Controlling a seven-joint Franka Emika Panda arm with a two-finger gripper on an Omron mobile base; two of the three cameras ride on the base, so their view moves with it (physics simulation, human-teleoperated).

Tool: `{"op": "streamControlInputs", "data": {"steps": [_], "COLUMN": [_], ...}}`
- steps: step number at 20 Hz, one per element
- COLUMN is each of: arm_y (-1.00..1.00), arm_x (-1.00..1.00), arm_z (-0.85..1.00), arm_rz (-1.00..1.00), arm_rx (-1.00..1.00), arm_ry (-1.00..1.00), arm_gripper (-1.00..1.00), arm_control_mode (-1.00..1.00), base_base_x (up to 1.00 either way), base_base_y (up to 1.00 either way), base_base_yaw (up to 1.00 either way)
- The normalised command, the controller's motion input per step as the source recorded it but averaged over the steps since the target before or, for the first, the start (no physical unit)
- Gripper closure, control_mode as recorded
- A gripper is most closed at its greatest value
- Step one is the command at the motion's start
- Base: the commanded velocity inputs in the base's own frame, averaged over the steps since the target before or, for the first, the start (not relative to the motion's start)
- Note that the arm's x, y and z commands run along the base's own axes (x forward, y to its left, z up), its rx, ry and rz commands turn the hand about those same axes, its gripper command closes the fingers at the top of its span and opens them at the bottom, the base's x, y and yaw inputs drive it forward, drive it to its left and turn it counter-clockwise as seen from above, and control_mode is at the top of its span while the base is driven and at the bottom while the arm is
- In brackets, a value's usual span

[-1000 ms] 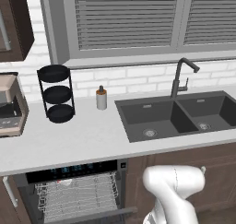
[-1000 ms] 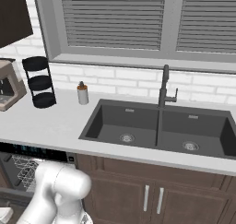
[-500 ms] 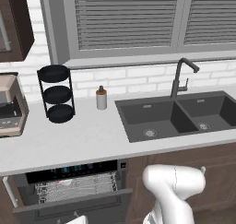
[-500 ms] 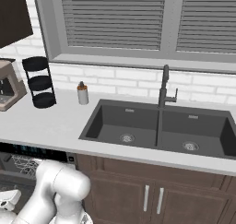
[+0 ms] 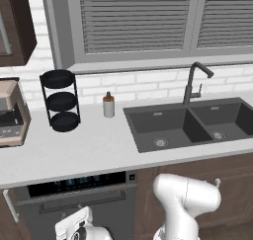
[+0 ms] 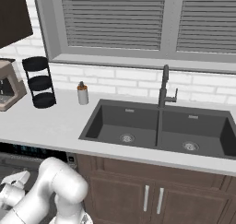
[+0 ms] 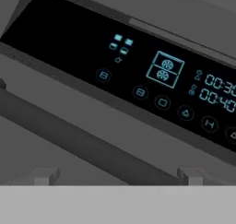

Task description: Pick up the cup and bowl from the counter, place them in the dishwasher, and close the dishwasher door.

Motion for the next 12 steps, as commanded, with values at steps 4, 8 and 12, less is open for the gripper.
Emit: {"op": "streamControlInputs", "data": {"steps": [4,8,12], "arm_y": [0.00,0.00,0.00], "arm_x": [0.96,0.78,0.41], "arm_z": [-0.56,-0.37,-0.18], "arm_rz": [-0.04,-0.04,0.00], "arm_rx": [-0.09,-0.08,-0.02], "arm_ry": [-0.07,0.00,0.00], "arm_gripper": [-1.00,-1.00,-1.00], "arm_control_mode": [-1.00,-1.00,-1.00], "base_base_x": [0.00,0.00,0.00], "base_base_y": [0.00,0.00,0.00], "base_base_yaw": [0.00,0.00,0.00]}}
